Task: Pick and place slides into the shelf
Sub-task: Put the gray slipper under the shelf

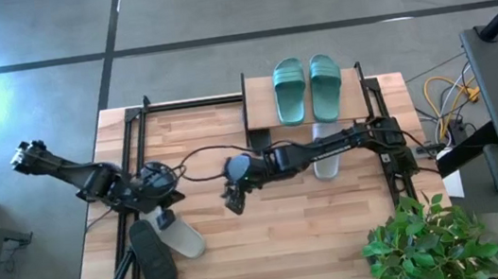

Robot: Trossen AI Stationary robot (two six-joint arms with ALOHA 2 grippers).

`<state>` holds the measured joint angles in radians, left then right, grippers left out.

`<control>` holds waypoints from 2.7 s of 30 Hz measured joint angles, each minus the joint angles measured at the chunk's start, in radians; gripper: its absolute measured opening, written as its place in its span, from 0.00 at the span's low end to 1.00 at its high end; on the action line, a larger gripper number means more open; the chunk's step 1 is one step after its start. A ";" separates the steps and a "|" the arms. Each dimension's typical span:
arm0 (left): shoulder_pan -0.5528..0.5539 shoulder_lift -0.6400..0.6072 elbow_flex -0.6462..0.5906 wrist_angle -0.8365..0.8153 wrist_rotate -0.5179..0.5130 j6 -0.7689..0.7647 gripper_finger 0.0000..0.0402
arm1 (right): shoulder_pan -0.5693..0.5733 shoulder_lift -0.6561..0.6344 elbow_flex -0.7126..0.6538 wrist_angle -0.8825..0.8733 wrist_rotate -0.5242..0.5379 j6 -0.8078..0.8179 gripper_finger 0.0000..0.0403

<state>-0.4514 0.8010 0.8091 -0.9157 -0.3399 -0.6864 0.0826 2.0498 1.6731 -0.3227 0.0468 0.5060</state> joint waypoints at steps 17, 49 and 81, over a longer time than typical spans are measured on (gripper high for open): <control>-0.094 0.188 0.049 -0.416 0.272 -0.328 0.00 | 0.015 0.000 0.148 -0.458 0.009 -0.030 0.50; -0.126 0.897 0.307 -0.519 0.268 -0.485 0.34 | 0.213 -0.014 0.142 -0.986 0.112 -0.046 0.50; -0.125 0.921 0.265 -0.412 -0.126 -0.304 0.01 | 0.227 -0.152 0.073 -0.990 0.381 0.220 0.42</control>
<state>-0.5767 1.7216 1.0741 -1.3279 -0.4655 -0.9902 0.3101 1.8980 1.7462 -1.3127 0.4282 0.7256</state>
